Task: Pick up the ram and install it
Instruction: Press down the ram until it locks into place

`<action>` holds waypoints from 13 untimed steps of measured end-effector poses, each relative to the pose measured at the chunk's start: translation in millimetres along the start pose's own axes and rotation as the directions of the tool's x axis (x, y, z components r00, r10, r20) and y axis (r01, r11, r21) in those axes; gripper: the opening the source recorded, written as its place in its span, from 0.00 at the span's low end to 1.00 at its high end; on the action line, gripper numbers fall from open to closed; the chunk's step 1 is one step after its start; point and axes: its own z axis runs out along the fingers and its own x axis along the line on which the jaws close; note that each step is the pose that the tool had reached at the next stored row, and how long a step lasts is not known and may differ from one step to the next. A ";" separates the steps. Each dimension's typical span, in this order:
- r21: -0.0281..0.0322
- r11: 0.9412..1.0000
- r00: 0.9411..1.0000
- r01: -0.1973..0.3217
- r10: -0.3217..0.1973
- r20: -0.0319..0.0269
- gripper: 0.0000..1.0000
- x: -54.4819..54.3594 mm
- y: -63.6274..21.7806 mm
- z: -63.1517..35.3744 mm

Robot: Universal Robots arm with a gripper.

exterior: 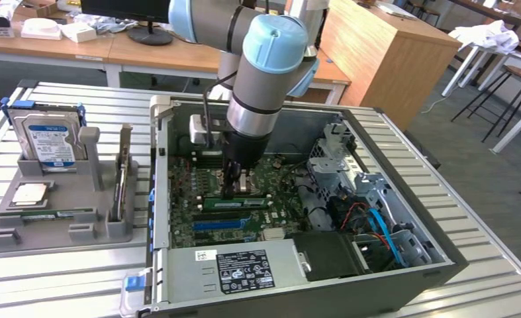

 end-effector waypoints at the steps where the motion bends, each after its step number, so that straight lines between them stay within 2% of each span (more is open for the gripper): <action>1: 0.000 1.000 1.000 0.000 0.000 0.000 0.10 0.0 0.0 0.2; 13: 0.000 1.000 1.000 0.000 0.000 0.000 0.10 0.1 -0.2 3.4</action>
